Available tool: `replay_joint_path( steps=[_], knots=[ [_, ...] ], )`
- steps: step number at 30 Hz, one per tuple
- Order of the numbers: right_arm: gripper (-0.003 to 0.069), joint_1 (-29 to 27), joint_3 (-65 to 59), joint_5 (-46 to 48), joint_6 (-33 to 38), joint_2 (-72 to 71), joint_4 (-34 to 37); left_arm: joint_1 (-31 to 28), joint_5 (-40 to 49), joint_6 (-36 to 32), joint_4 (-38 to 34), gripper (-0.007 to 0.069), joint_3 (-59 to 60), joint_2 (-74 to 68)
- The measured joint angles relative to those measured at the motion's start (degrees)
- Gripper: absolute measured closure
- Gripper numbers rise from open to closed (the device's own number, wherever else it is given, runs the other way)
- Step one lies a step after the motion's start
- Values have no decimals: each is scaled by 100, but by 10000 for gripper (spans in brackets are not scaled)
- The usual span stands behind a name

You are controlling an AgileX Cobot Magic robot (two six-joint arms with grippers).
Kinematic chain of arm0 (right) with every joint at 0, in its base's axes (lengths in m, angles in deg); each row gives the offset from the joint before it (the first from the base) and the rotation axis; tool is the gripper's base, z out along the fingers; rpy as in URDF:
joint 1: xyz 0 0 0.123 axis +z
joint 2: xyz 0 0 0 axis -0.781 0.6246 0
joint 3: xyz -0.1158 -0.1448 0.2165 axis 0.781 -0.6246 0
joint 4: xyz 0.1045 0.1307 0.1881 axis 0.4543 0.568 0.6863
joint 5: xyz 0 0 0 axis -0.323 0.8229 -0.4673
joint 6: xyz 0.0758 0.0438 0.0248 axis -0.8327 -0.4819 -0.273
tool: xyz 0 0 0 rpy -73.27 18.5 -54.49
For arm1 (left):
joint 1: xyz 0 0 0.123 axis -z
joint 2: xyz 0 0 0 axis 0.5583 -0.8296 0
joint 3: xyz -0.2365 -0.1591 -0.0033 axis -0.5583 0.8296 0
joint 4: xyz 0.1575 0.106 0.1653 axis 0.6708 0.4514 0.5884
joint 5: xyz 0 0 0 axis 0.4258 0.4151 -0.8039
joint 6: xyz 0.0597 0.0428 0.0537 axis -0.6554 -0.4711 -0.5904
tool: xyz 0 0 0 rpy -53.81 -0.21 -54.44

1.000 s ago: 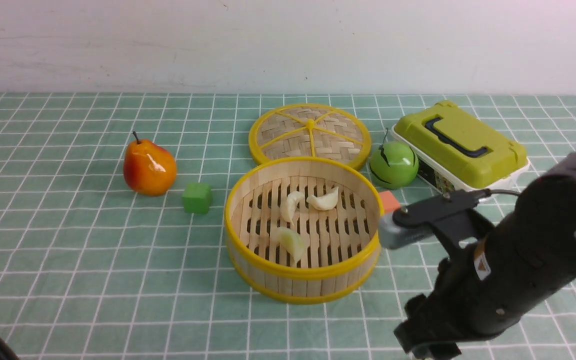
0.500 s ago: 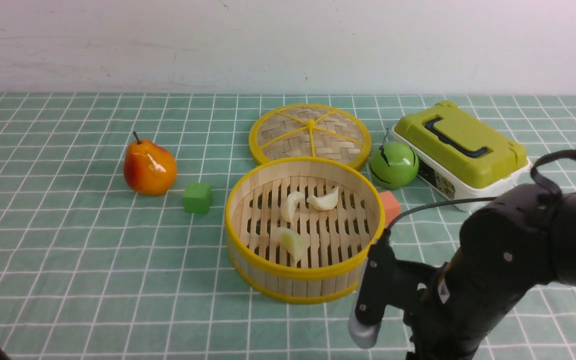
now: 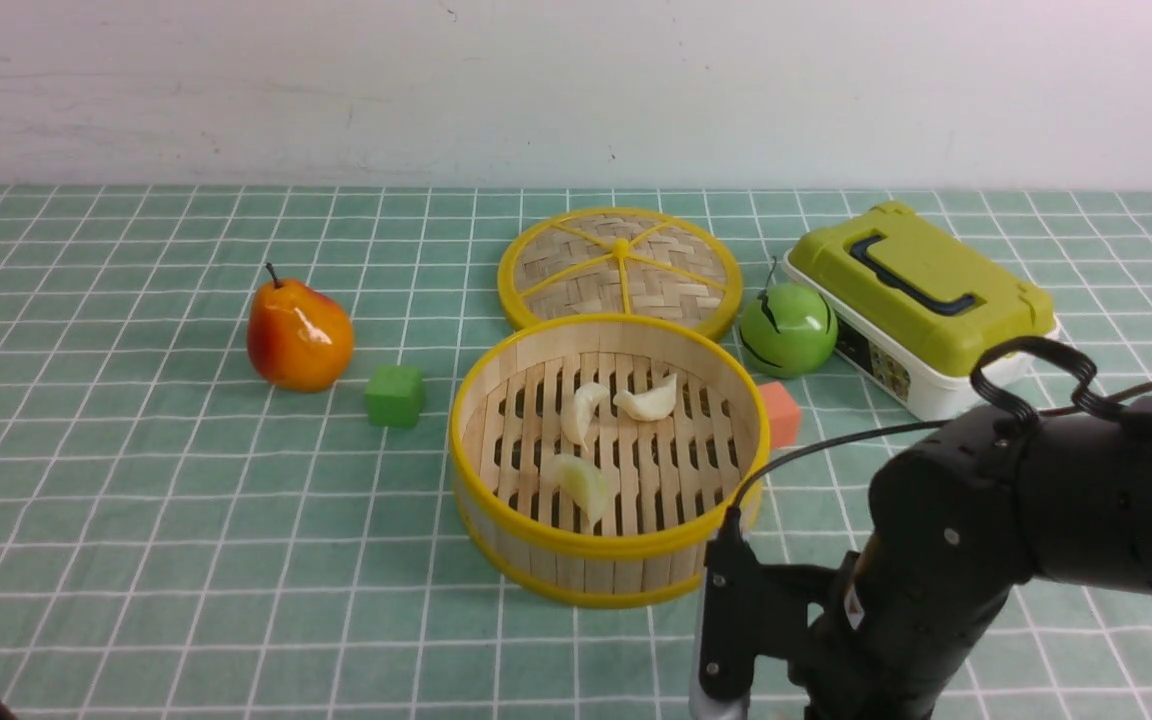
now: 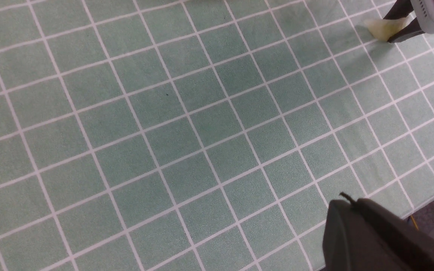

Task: Put the dumplings into the steamer on the table with the blue tablecloth.
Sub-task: 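Reach for and grasp a dumpling lying on the table beside the steamer, then place the dumpling in the bamboo steamer basket with the right gripper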

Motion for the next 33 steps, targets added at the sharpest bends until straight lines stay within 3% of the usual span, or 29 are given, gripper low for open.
replay_joint_path(
  steps=[5, 11, 17, 24, 33],
  knots=[
    [469, 0, 21, -10, -280, 0, 0, 0, 0, 0, 33, 621, 0, 0],
    [469, 0, 923, 826, -901, -178, 13, 0, 7, 0, 47, 620, 0, 70],
    [469, -12, 2914, 1353, -3092, 50, 31, 0, 133, 5, 47, 618, 126, 775],
    [469, -16, 4257, 1580, -3673, 1449, 33, 0, 160, 80, 52, 618, 914, 1678],
    [469, -269, 4864, 1658, -4503, 2525, -172, 0, 112, 857, 560, 608, 1381, 2700]
  ],
)
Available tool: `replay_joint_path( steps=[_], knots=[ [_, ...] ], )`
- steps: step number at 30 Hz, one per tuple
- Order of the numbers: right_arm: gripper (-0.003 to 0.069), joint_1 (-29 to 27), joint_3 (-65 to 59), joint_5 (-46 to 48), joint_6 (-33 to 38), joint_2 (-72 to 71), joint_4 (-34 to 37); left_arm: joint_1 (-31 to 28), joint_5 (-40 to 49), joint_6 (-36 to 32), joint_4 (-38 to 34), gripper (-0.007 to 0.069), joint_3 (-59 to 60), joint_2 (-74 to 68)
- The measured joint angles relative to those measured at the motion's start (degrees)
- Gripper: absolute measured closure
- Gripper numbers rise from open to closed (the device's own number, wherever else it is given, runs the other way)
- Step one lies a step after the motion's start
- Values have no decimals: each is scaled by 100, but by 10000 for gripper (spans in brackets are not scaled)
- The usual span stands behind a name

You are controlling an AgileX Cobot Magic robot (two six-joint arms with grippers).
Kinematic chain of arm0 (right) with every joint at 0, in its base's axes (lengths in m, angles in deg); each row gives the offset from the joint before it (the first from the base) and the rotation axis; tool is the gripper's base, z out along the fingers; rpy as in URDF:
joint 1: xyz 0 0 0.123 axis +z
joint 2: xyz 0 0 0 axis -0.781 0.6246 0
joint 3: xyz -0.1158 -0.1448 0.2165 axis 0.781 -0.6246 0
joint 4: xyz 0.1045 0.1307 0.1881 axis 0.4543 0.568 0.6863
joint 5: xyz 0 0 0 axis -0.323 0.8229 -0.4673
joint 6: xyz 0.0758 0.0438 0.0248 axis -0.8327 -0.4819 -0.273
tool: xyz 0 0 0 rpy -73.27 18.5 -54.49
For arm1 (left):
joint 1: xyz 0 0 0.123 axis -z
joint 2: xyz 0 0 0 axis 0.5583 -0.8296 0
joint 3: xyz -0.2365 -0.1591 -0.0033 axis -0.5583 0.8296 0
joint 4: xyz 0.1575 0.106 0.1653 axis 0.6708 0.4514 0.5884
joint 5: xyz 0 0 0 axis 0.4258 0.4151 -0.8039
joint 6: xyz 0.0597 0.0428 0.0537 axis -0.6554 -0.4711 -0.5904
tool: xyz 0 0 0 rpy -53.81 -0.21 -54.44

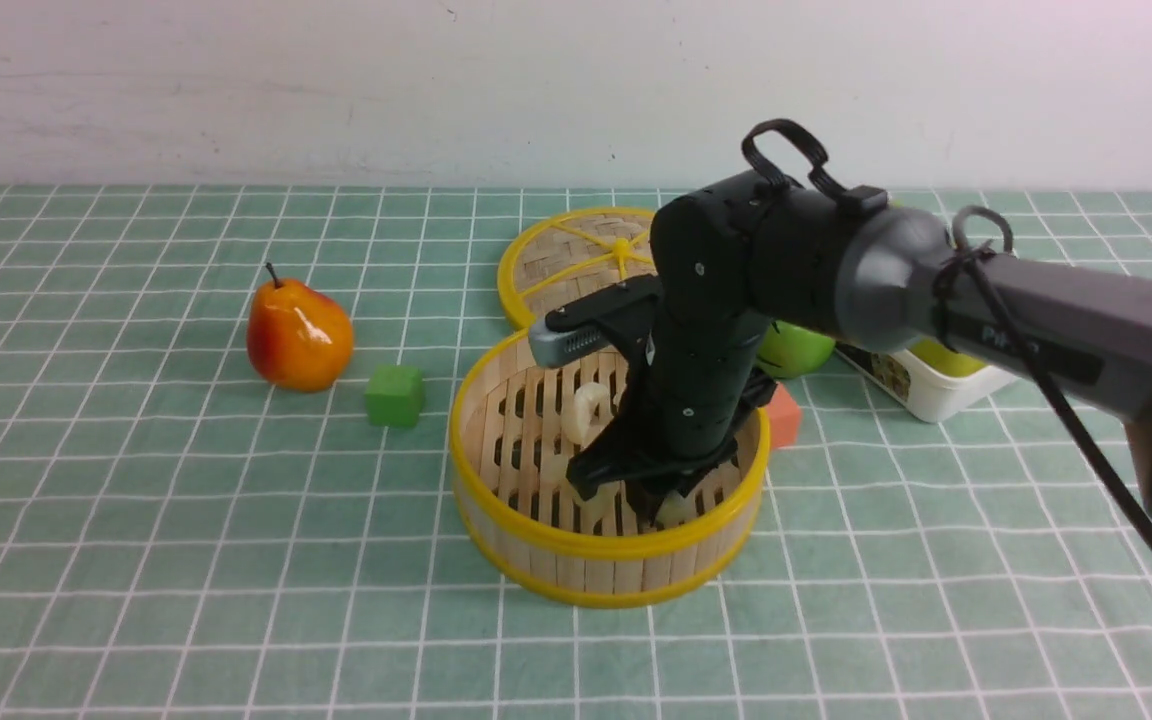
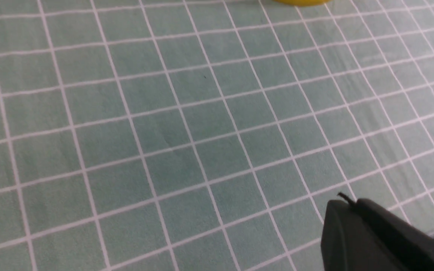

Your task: Put the dumplings into the steamer on the table with the blue tablecloth.

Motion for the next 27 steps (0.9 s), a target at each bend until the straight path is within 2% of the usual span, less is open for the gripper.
replay_joint_path(
  steps=[3, 9, 14, 20, 24, 26, 27],
  knots=[
    [435, -44, 50, -99, -113, 0, -5, 0, -57, 47, 120, 608, 0, 71],
    [242, -78, 165, 281, -78, -247, 1, 0, -91, 61, 154, 604, 0, 71],
    [230, -78, 52, 495, 341, -1128, 343, 0, -95, 61, 160, 597, 4, 71],
    [364, 12, -1219, -73, 962, -2936, 935, 0, -95, 64, 171, 596, 4, 71],
    [509, 141, -2319, -642, 1117, -4175, 1079, 0, -97, 64, 171, 594, 4, 71],
    [608, 236, -2862, -912, 1155, -4793, 1086, 0, -102, 64, 171, 590, 4, 71],
    [629, 283, -3046, -976, 1167, -5006, 1086, 0, -102, 64, 171, 589, 4, 71]
  ],
)
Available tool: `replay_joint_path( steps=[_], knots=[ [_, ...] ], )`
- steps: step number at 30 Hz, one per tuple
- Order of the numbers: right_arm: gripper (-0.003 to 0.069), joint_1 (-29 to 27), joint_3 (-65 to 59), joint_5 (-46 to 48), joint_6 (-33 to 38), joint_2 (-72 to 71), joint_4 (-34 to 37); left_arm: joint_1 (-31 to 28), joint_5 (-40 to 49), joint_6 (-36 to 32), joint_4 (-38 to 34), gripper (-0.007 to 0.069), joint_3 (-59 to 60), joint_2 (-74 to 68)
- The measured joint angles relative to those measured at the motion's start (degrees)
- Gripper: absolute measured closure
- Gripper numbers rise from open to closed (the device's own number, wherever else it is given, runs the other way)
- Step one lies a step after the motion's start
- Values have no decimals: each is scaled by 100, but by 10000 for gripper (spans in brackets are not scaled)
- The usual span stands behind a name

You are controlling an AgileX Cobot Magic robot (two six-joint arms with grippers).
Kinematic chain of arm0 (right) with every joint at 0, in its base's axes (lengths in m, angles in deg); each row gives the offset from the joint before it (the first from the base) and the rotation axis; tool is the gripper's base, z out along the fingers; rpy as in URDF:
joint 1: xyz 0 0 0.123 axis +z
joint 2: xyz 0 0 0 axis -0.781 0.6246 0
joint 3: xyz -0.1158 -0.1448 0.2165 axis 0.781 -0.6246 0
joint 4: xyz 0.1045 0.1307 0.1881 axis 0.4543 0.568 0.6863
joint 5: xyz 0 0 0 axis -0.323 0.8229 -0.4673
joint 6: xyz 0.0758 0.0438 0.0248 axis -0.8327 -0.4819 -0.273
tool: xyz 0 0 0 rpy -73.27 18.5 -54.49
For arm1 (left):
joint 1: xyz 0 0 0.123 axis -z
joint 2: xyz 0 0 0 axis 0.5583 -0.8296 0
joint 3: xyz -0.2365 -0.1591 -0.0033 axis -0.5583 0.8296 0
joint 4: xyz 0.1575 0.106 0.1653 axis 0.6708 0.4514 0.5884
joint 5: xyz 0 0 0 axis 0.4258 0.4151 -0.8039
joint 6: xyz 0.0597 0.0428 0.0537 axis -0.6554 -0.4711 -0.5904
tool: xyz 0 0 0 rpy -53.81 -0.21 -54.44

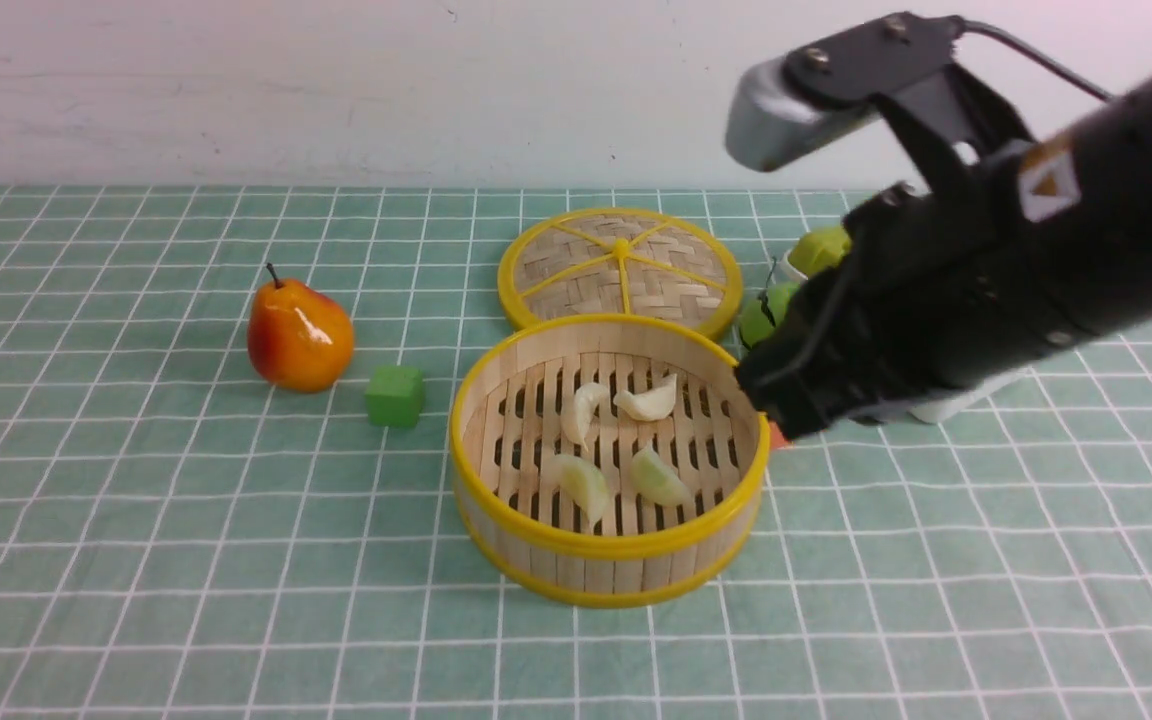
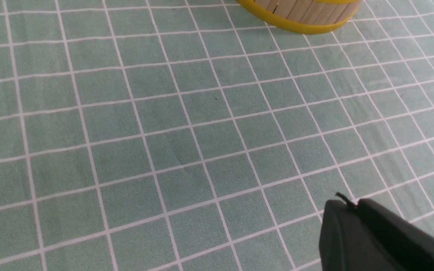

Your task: Put the dumplings into the steamer on the table with the blue tablecloth.

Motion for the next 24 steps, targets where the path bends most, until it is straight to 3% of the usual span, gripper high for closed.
replay_joint_path(
  steps=[3, 9, 15, 24],
  knots=[
    [677, 182, -546, -146, 22, -680, 25, 0, 0, 0, 0, 587, 0, 0],
    [679, 353, -1477, -518, 27, -1704, 191, 0, -1, 0, 0, 584, 0, 0],
    [678, 332, -1774, -265, 3, -2210, 249, 0, -6, 0, 0, 575, 0, 0],
    [680, 199, -2227, -508, -1004, -3682, -678, 0, -6, 0, 0, 566, 0, 0]
  ],
)
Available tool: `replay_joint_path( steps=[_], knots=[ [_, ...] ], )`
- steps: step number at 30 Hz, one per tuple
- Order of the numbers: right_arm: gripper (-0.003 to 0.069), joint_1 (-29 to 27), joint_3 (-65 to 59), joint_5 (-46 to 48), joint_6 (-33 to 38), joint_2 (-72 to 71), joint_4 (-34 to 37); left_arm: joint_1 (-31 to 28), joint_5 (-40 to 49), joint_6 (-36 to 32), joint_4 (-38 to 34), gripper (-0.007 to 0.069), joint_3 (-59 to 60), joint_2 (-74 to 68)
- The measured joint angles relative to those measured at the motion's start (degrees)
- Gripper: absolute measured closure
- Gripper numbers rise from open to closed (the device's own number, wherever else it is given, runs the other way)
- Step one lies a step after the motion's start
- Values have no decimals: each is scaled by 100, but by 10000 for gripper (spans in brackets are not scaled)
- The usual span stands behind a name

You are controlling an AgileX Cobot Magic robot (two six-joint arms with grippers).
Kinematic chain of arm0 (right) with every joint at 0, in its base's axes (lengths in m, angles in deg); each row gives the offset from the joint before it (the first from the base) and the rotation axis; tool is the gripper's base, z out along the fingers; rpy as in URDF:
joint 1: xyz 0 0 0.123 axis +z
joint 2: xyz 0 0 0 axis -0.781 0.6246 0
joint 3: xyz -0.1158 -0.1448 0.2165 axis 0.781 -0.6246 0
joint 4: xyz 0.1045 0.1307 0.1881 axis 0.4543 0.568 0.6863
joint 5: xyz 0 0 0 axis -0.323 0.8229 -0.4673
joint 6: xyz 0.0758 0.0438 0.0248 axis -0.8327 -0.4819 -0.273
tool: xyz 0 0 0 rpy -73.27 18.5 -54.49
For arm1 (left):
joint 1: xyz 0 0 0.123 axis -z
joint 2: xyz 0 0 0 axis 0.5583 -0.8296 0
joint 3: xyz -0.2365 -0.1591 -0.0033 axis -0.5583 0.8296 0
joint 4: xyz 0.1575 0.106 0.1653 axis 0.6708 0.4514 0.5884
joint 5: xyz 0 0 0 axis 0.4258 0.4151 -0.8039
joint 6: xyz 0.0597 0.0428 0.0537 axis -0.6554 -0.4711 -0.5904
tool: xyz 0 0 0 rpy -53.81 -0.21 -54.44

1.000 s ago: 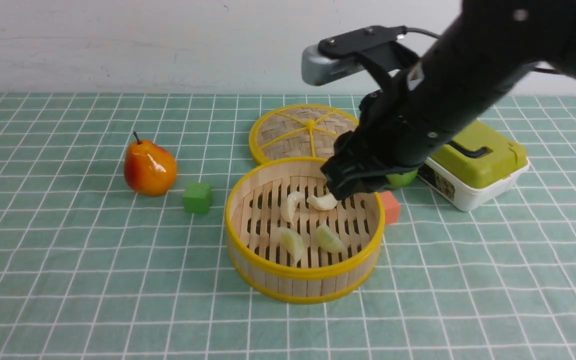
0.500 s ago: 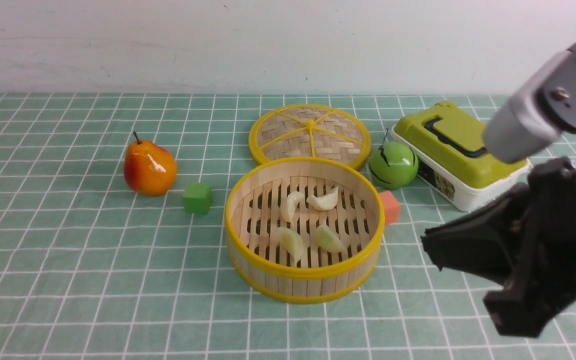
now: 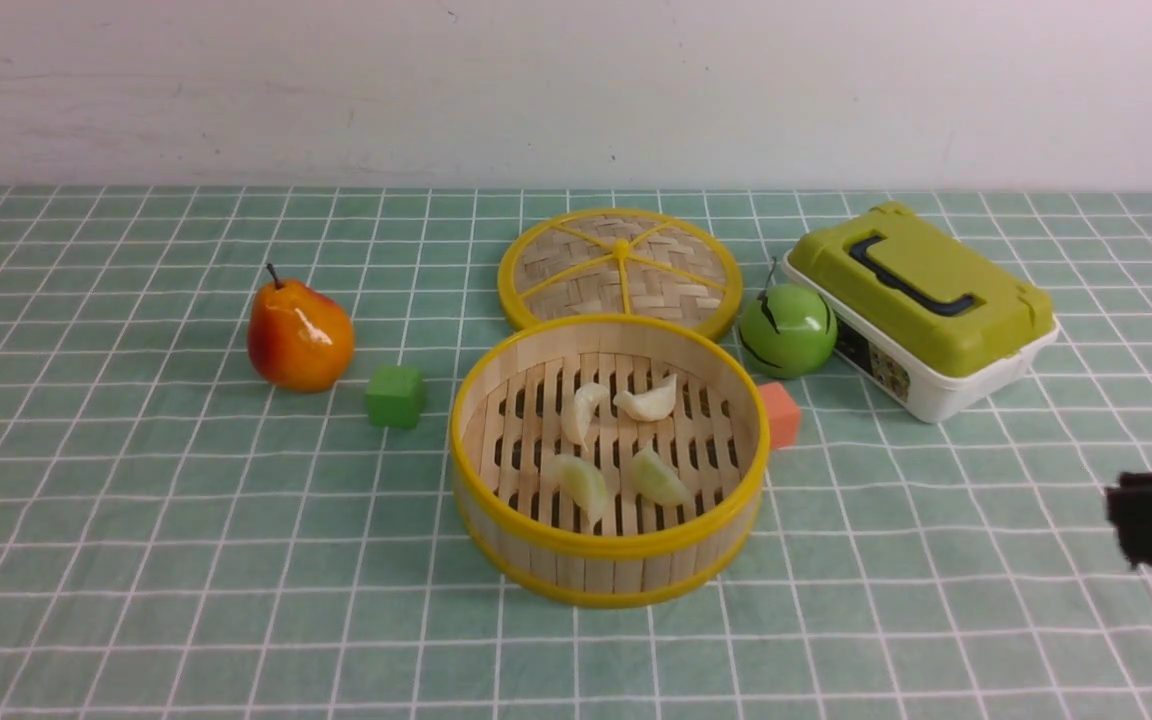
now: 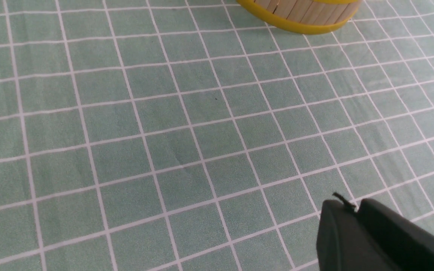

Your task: Put the dumplings into the steamer on the table with the blue tablecloth.

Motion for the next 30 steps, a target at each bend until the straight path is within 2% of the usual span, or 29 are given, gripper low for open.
replay_joint_path(
  steps=[1, 5, 7, 8, 10, 11, 12, 14, 15, 16, 19, 23, 30],
  knots=[
    [680, 0, -34, -35, -15, -45, -56, 0, 0, 0, 0, 565, 0, 0],
    [680, -79, -1219, -1424, -155, -951, -630, 0, 0, 0, 0, 559, 0, 0],
    [680, -456, -2083, -2282, -155, -1481, -652, 0, 0, 0, 6, 555, 0, 0],
    [680, -456, -2083, -2351, -155, -1533, -643, 0, 0, 0, 6, 555, 0, 0],
    [680, -1261, -3013, -3084, -76, -2236, -448, 0, 0, 0, 10, 552, 0, 0],
    [680, -1394, -3131, -3202, -59, -2332, -425, 0, 0, 0, 10, 551, 0, 0],
    [680, -1870, -3510, -3387, -42, -2657, -391, 0, 0, 0, 23, 550, 0, 0],
    [680, -2476, -3922, -3530, -41, -3044, -412, 0, 0, 0, 22, 548, 0, 0],
    [680, -2604, -4005, -3541, -41, -3126, -426, 0, 0, 0, 22, 548, 0, 0],
    [680, -3142, -4295, -3547, -47, -3433, -506, 0, 0, 0, 22, 547, 0, 0],
    [680, -3786, -4681, -3392, -237, -3714, -568, 0, 0, 0, 57, 544, 2, 0],
    [680, -4156, -4985, -3158, -468, -3733, -692, 0, 0, 0, 57, 540, 2, 0],
    [680, -4180, -5147, -2459, -498, -3733, -714, 0, 0, 0, 57, 533, 2, 0]
  ],
)
